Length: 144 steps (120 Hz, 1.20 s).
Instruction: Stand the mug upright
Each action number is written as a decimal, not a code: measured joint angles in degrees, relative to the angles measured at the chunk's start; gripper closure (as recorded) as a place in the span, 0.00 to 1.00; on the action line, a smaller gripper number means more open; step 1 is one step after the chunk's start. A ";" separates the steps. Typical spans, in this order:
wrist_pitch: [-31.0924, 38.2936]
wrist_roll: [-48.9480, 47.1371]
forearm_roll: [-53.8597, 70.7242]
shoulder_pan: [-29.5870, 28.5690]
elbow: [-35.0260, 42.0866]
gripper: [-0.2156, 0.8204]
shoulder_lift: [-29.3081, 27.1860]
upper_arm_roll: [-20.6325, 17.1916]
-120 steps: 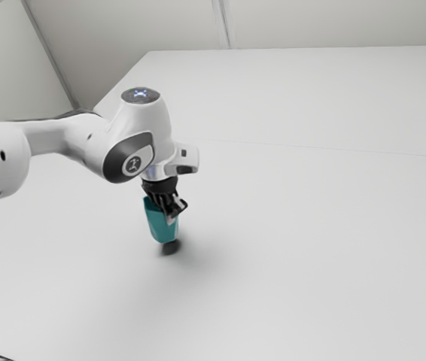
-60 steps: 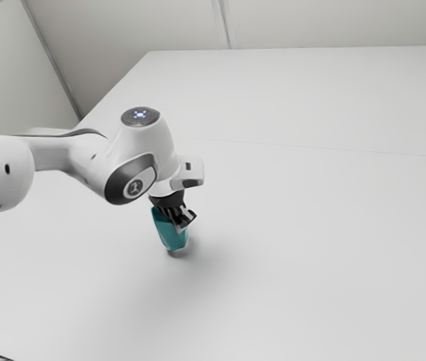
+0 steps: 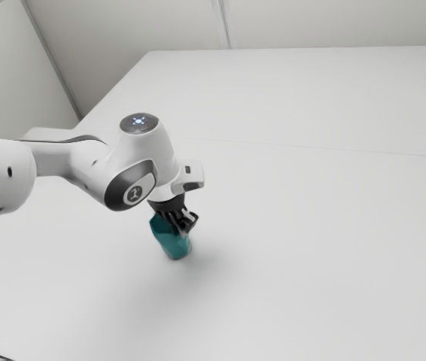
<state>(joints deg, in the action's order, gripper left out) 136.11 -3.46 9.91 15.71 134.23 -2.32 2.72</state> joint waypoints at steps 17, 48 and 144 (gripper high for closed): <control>0.19 -0.36 -0.21 -0.09 -0.19 0.61 -0.54 0.00; -2.75 -0.56 -2.15 -0.16 -4.51 0.34 -1.25 -0.23; -38.15 -0.48 -9.74 -3.78 -37.64 0.23 4.65 -0.32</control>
<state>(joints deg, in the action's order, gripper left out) 97.96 -3.94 0.17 11.93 96.59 2.33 2.41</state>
